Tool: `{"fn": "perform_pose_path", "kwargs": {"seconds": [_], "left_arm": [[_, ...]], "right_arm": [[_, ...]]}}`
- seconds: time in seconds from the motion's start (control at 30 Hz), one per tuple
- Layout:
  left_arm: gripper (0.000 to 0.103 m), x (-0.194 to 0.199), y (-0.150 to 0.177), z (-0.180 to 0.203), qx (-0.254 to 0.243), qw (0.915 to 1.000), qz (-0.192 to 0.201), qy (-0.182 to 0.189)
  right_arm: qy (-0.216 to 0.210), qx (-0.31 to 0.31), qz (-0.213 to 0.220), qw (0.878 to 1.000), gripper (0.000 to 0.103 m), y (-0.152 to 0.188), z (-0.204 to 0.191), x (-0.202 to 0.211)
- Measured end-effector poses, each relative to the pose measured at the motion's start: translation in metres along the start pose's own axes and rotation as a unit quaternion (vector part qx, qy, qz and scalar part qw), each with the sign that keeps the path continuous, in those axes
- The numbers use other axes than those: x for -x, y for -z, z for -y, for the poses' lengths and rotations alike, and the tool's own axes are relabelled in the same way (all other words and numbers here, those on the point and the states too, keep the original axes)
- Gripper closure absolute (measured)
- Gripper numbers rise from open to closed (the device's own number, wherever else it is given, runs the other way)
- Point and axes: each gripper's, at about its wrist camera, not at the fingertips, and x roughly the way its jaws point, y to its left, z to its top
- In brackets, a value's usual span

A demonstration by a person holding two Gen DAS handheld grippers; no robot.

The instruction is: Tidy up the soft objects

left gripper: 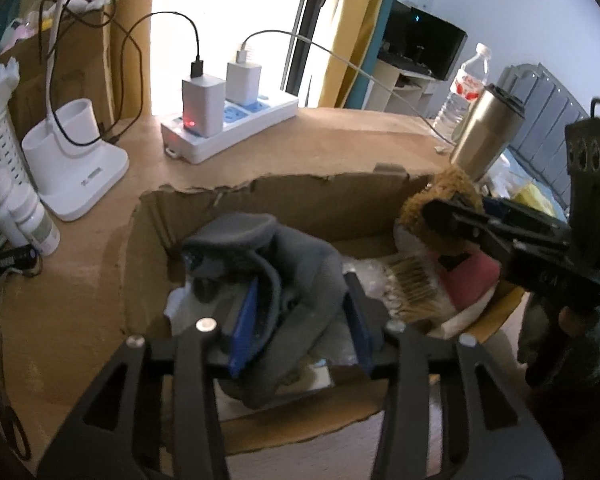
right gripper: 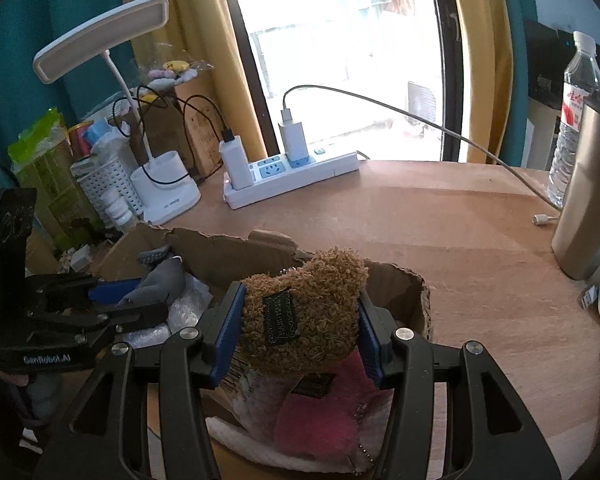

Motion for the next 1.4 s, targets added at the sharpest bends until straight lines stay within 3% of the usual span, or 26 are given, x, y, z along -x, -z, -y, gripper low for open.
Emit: {"fn": "perform_pose_path", "kwargs": {"seconds": [0.2, 0.3, 0.37, 0.43, 0.47, 0.93, 1.17, 1.4], "left_arm": [[0.055, 0.005, 0.000, 0.005, -0.007, 0.9998, 0.008, -0.017], [0.053, 0.012, 0.001, 0.008, -0.015, 0.9994, 0.024, -0.021], [0.044, 0.017, 0.002, 0.009, -0.017, 0.9991, 0.035, -0.020], [0.014, 0.022, 0.003, 0.010, -0.019, 0.9986, 0.047, -0.017], [0.013, 0.026, 0.003, 0.010, -0.020, 0.9981, 0.055, -0.017], [0.012, 0.086, 0.015, 0.028, -0.068, 0.9869, 0.146, 0.006], [0.012, 0.111, 0.032, 0.029, -0.077, 0.9826, 0.168, 0.020], [0.011, 0.137, 0.046, 0.026, -0.076, 0.9789, 0.188, 0.023]], "right_arm": [[0.016, -0.001, -0.001, 1.000, 0.046, -0.001, -0.003, 0.002], [0.030, 0.006, 0.000, 1.000, 0.040, -0.002, -0.008, 0.004], [0.038, 0.012, 0.002, 0.999, 0.034, -0.001, -0.012, 0.006], [0.050, 0.017, 0.000, 0.999, 0.031, -0.001, -0.015, 0.008], [0.053, 0.020, 0.001, 0.998, 0.031, 0.000, -0.018, 0.010], [0.142, 0.038, 0.028, 0.989, 0.030, 0.008, -0.050, 0.058], [0.148, 0.029, 0.058, 0.987, 0.030, 0.021, -0.071, 0.084], [0.169, 0.023, 0.055, 0.984, 0.030, 0.035, -0.089, 0.098]]}}
